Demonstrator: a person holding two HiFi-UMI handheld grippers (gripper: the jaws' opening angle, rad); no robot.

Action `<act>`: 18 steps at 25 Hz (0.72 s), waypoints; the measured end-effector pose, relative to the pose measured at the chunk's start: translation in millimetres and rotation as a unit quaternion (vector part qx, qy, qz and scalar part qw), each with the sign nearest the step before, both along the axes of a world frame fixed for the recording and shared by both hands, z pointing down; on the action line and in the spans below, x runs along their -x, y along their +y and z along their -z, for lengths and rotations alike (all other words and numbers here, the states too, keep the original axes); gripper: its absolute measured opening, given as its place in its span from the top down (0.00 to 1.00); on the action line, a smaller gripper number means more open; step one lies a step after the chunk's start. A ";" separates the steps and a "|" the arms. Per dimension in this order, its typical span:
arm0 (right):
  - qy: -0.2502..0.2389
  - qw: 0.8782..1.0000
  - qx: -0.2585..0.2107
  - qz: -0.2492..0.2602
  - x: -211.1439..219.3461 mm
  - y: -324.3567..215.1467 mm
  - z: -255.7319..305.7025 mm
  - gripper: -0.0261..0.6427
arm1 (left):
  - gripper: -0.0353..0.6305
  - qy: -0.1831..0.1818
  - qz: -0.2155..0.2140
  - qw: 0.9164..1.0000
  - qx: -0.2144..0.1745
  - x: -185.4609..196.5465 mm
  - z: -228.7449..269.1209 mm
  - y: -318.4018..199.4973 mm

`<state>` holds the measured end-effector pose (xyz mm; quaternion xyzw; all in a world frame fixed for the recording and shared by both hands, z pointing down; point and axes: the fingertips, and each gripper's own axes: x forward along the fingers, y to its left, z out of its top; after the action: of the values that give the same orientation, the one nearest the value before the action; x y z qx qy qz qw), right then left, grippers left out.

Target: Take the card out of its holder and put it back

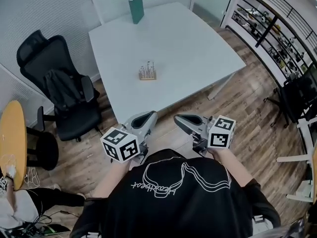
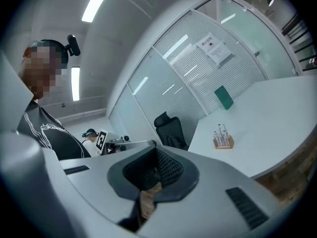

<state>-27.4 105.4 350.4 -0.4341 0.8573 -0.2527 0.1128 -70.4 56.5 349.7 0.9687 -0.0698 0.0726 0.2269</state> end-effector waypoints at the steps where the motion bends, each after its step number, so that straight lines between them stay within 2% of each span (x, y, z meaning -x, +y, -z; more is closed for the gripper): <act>1: -0.001 1.000 0.003 -0.002 -4.0 -9.0 -3.2 0.95 | 0.93 -0.004 -0.001 1.000 0.000 -3.9 -2.6 -9.4; 11: -0.006 1.000 0.003 -0.010 -39.0 -57.9 -10.2 0.95 | 0.93 -0.010 0.003 1.000 0.014 -38.8 -17.3 -55.1; 18: 0.000 1.000 0.000 0.020 -67.3 -95.6 -13.0 0.95 | 0.93 -0.019 0.032 0.999 0.016 -62.3 -20.6 -83.1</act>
<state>39.9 9.9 363.4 -0.4173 0.8656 -0.2551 0.1074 -8.1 -26.5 370.3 0.9608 -0.1038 0.0844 0.2428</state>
